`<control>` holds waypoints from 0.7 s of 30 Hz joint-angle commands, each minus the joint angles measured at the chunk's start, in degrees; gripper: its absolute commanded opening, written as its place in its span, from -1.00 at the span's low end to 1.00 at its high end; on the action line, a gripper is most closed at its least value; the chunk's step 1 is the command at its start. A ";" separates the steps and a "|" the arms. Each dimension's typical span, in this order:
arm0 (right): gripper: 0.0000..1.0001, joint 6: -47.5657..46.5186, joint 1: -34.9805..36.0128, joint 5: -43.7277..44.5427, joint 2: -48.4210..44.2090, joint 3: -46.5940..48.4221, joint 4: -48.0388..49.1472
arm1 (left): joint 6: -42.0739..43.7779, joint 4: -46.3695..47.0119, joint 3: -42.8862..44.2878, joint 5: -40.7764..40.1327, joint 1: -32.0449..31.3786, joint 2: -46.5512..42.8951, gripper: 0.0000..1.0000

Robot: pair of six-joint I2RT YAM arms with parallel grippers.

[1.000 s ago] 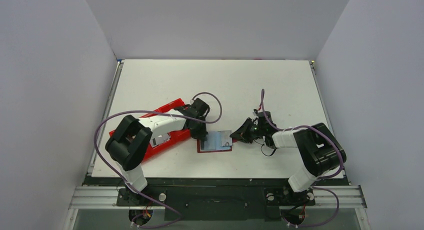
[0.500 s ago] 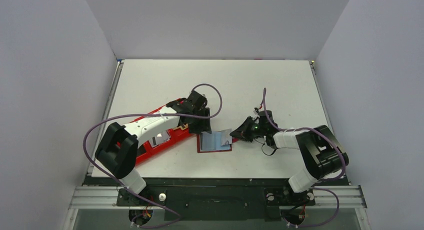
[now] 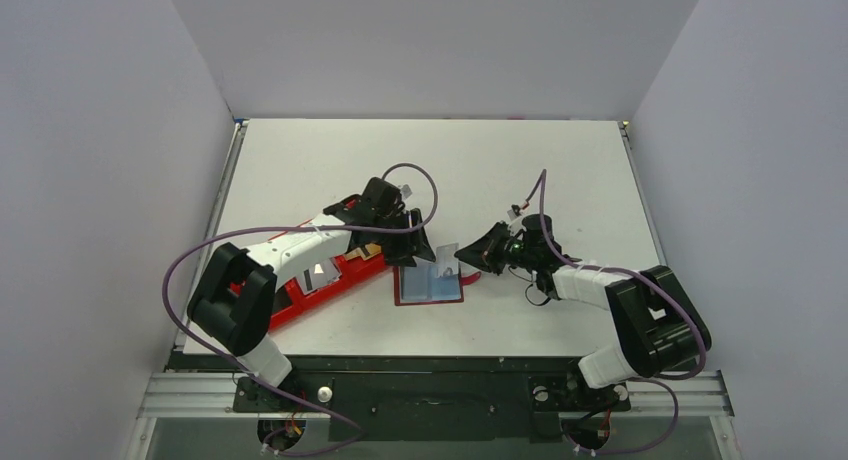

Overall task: Take the credit cards out of the card holder
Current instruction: Remove the credit card from the card holder, then place the credit card in the storage box.

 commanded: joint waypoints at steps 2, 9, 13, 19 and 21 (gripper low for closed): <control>-1.00 5.96 -0.36 -2.65 -3.16 1.36 8.56 | -4.10 10.99 -2.42 8.94 2.35 -2.77 0.06; -1.00 9.09 -0.29 -3.56 -3.55 1.73 11.62 | -11.54 23.58 -7.39 17.17 4.72 -3.83 0.06; -1.00 10.42 -0.26 -3.88 -3.29 1.70 13.23 | -13.78 28.44 -8.52 19.17 5.09 -3.59 0.04; -1.00 11.09 0.03 -4.07 -3.06 1.68 14.13 | -17.87 34.53 -10.63 21.58 5.33 -3.12 -0.08; -1.00 11.37 0.06 -4.09 -3.00 1.68 14.39 | -19.12 36.20 -11.17 22.11 5.41 -3.04 -0.14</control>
